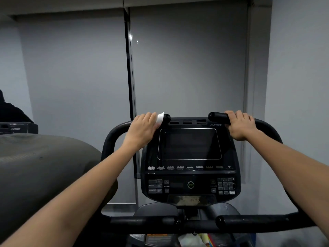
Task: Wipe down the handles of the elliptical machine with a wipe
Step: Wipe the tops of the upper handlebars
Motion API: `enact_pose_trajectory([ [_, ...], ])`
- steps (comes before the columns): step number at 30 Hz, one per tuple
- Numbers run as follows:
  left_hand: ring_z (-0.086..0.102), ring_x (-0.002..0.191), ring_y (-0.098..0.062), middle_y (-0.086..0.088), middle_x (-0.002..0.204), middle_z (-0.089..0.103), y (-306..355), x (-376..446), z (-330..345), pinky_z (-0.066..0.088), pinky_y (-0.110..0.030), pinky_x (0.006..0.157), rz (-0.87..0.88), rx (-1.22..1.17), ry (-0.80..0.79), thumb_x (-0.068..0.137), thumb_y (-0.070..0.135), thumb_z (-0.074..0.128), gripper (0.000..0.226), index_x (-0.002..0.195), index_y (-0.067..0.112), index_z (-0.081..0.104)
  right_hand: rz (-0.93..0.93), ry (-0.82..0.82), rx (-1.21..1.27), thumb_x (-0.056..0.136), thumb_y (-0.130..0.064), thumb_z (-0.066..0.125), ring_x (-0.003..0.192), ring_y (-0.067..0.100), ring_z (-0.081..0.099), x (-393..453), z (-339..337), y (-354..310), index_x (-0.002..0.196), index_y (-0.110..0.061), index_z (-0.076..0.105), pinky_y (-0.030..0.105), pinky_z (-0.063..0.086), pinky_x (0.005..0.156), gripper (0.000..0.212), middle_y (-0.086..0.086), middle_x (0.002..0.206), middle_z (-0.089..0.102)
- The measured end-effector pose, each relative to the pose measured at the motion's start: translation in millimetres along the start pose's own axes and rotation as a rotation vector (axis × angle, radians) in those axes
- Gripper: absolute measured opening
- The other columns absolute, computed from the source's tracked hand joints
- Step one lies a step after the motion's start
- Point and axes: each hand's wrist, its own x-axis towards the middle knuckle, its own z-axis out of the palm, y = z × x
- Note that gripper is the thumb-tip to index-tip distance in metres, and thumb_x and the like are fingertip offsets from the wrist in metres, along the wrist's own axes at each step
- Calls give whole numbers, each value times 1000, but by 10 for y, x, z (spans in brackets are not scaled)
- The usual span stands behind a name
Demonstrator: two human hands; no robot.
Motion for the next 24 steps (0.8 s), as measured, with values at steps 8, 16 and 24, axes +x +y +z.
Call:
enact_pose_trajectory([
  [8, 59, 93, -28, -9, 114, 58, -728, -575, -75, 49, -41, 81, -31, -66, -22, 99, 32, 54, 42, 134, 12, 41, -7, -5, 14, 101, -35, 42, 129, 36, 38, -3, -10, 19, 148, -30, 22, 47, 21, 114, 51, 13, 135, 41],
  [16, 51, 89, -27, -11, 104, 50, -308, -311, -43, 44, -40, 85, -53, 51, -29, 95, 12, 53, 34, 127, 4, 43, 16, -14, 15, 100, -34, 44, 130, 38, 36, -22, -29, -37, 147, -28, 23, 47, 20, 115, 51, 14, 134, 39],
  [24, 54, 93, -26, -7, 106, 53, 351, 265, 17, 42, -35, 85, 74, -3, -30, 95, 15, 56, 30, 122, 9, 46, -3, -14, 33, 100, -36, 44, 129, 36, 38, -2, -20, 8, 146, -32, 24, 47, 21, 115, 50, 13, 134, 40],
])
